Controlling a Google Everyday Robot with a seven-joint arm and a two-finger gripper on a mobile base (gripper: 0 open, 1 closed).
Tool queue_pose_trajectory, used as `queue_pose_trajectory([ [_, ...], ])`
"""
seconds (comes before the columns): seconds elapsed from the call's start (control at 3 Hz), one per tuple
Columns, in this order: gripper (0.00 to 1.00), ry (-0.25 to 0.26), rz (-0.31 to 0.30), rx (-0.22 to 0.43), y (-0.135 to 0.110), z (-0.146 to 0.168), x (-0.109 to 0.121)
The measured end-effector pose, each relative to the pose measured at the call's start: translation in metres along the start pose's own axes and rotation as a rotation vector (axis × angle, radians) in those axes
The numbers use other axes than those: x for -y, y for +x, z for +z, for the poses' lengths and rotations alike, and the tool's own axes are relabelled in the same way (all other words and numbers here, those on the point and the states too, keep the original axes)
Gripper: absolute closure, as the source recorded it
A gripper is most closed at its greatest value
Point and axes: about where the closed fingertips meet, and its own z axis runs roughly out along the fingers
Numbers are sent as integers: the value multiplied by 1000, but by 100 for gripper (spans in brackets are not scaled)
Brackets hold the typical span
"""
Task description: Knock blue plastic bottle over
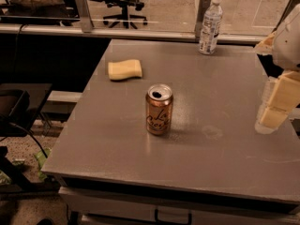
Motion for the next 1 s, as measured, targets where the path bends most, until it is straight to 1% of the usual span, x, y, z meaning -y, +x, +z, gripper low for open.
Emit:
queue_pose_trajectory([
  [0.33,0,0,0,0,0,0,0],
  [0.67,0,23,44,24,1,5,21],
  [1.0,0,63,97,46,1,17,59],
])
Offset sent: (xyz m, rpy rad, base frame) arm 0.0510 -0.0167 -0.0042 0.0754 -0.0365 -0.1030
